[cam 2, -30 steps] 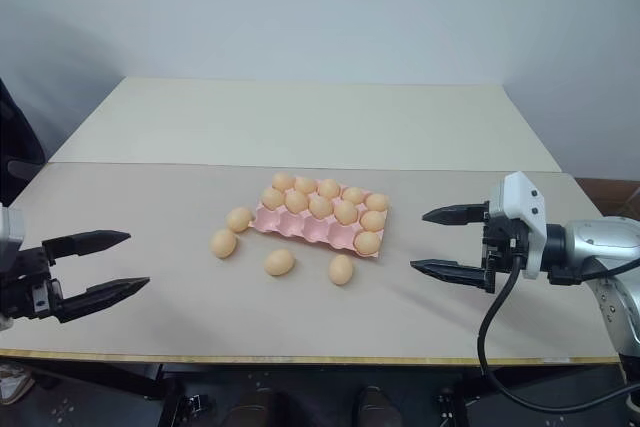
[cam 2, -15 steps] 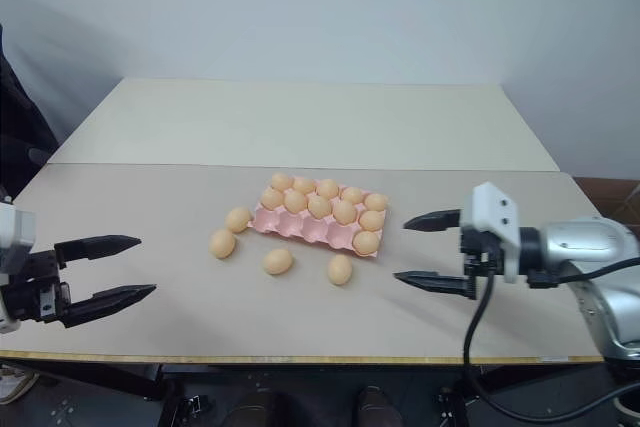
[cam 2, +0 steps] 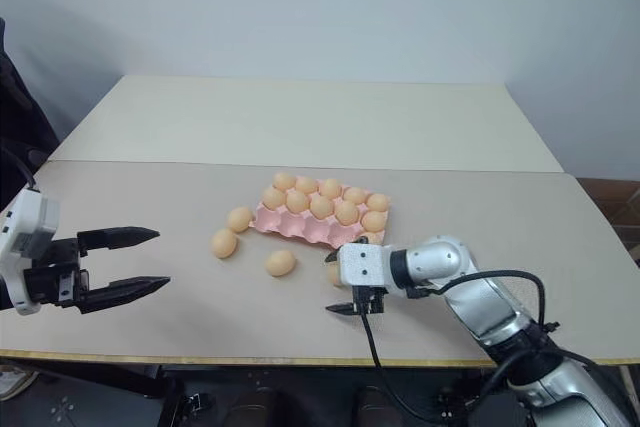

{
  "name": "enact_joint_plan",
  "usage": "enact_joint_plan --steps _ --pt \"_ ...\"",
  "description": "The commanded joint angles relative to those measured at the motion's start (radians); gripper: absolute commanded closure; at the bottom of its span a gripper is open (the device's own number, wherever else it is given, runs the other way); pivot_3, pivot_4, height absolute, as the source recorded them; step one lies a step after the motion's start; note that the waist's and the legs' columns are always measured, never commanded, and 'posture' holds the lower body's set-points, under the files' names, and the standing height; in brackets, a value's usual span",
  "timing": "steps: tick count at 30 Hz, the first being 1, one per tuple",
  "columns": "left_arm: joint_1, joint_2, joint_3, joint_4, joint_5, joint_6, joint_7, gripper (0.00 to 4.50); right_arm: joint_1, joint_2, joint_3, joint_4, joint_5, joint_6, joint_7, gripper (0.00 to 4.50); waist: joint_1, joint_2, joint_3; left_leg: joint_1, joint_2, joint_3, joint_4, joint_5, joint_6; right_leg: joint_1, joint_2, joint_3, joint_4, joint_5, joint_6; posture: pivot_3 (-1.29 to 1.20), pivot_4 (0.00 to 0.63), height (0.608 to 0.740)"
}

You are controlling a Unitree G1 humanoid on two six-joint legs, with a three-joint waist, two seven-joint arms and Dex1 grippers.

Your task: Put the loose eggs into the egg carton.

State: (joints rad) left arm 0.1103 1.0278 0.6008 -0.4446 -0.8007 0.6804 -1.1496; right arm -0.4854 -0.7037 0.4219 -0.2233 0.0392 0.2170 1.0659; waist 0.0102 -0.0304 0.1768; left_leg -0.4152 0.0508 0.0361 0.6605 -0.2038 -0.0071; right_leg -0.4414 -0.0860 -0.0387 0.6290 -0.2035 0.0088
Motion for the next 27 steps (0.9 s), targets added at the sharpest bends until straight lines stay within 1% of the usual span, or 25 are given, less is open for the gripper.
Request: enact_joint_plan --steps 1,3,8,11,15,17,23,27 --pt "-0.005 0.012 0.018 -0.019 -0.002 -0.013 -0.007 0.03 -0.031 0.017 -0.003 0.037 -0.046 -0.049 -0.013 0.00 0.000 0.000 0.000 0.000 0.000 0.000 0.000 0.000 0.000 0.000 0.000 0.000 0.000 0.000 -0.001 0.00 0.150 0.740" --pt "0.000 0.010 0.023 -0.025 -0.002 -0.012 -0.005 0.03 -0.036 0.026 -0.009 0.049 -0.049 -0.056 -0.004 0.00 0.001 0.000 0.000 0.001 0.000 0.000 0.000 0.000 0.000 0.000 0.000 0.000 0.001 -0.003 -0.005 0.00 0.150 0.740" --pt "0.011 0.003 0.030 -0.034 -0.003 -0.012 0.002 0.03 -0.033 0.028 -0.005 0.070 -0.058 -0.076 0.030 0.00 0.000 0.000 0.000 0.001 0.000 0.000 0.000 0.000 0.000 0.000 0.001 0.000 0.001 -0.003 -0.005 0.00 0.150 0.740" --pt "0.012 0.001 0.031 -0.036 -0.003 -0.013 0.006 0.00 -0.030 0.034 -0.008 0.075 -0.063 -0.082 0.033 0.59 0.000 0.000 0.000 0.001 0.000 0.000 0.000 0.000 0.000 0.001 0.001 0.000 0.001 -0.002 -0.004 0.00 0.150 0.740" --pt "0.013 -0.001 0.032 -0.037 -0.002 -0.015 0.006 0.00 -0.030 0.037 -0.019 0.076 -0.068 -0.081 0.027 1.96 0.000 0.000 0.000 0.001 0.001 0.000 0.000 0.000 0.000 0.000 0.001 0.000 0.001 -0.002 -0.003 0.00 0.150 0.740" --pt "0.014 -0.002 0.034 -0.039 -0.003 -0.015 0.006 0.00 -0.030 0.039 -0.038 0.062 -0.050 -0.073 0.025 2.43 0.000 0.000 0.000 0.001 0.001 0.000 0.000 0.000 0.000 0.001 0.001 0.000 0.001 -0.002 -0.003 0.00 0.150 0.740" --pt "0.014 -0.005 0.036 -0.039 0.000 -0.021 0.005 0.00 -0.075 0.057 -0.115 -0.009 0.058 0.012 0.042 2.43 0.000 0.000 0.000 0.001 0.001 0.000 0.000 0.000 0.000 0.001 0.001 0.000 0.001 -0.001 -0.003 0.00 0.150 0.740" --pt "0.005 -0.006 0.026 -0.033 0.004 -0.029 0.007 0.00 -0.144 0.093 -0.153 0.013 0.091 0.043 0.017 2.43 -0.003 0.000 0.000 0.002 0.001 0.000 0.000 0.000 0.000 0.001 0.001 0.000 0.002 -0.001 -0.003 0.00 0.150 0.740"
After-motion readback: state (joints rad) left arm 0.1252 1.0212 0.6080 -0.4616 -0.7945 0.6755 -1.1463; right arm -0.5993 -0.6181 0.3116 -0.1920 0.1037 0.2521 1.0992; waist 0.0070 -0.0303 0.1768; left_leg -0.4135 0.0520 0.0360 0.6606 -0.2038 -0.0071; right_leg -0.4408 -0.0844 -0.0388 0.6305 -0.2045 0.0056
